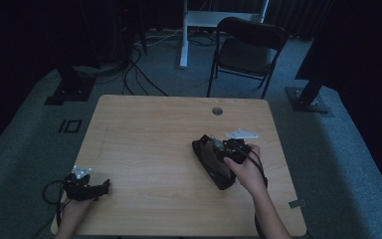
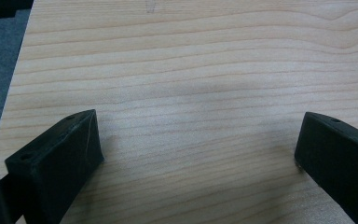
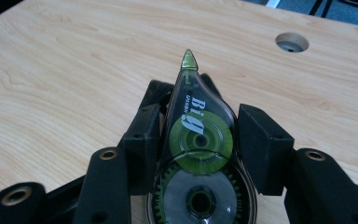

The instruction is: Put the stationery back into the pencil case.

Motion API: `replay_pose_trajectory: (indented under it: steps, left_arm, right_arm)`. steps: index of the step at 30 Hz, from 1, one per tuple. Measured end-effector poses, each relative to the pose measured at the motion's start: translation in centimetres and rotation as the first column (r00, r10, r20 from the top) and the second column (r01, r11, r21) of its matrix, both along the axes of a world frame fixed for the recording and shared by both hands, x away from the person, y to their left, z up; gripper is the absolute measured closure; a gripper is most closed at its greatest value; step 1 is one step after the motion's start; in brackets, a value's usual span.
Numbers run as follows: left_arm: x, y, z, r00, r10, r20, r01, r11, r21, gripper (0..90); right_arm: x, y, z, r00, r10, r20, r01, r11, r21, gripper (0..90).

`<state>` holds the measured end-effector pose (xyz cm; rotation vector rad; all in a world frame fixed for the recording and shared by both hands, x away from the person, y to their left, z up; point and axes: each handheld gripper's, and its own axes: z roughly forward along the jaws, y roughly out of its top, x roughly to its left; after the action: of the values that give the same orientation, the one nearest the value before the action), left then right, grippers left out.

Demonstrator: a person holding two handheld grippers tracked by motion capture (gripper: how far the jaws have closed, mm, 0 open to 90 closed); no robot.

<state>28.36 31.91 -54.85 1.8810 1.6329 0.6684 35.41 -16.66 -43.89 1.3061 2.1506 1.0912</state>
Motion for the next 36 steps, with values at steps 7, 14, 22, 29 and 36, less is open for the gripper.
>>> replay_pose_trajectory:
  steps: [7, 14, 22, 29, 36]
  left_arm:
    - [0.0, 0.0, 0.0, 1.0000, -0.001, 0.000, 0.001, 1.0000, 0.000, 0.6]
    - [0.0, 0.0, 0.0, 1.0000, 0.000, 0.000, 0.000, 1.0000, 0.000, 0.6]
    - [0.0, 0.0, 0.0, 1.0000, 0.000, 0.000, 0.000, 1.0000, 0.000, 0.6]
    - [0.0, 0.0, 0.0, 1.0000, 0.000, 0.000, 0.000, 1.0000, 0.001, 0.6]
    - [0.0, 0.0, 0.0, 1.0000, 0.000, 0.000, 0.000, 1.0000, 0.000, 0.6]
  right_arm:
    - [0.5, 0.9, -0.9, 0.9997, 0.003, -0.024, -0.004, 0.9998, -0.022, 50.3]
    - [1.1, 1.5, -1.9, 0.9986, 0.016, -0.050, -0.018, 0.9992, -0.037, 50.3]
    - [1.3, 2.3, -2.9, 0.9961, 0.023, -0.086, -0.027, 0.9986, -0.045, 50.3]
    - [1.6, 2.5, -3.5, 0.9936, 0.010, -0.112, -0.018, 0.9972, -0.072, 50.3]
    - [2.1, 2.4, -4.1, 0.9909, -0.008, -0.134, -0.002, 0.9968, -0.080, 50.4]
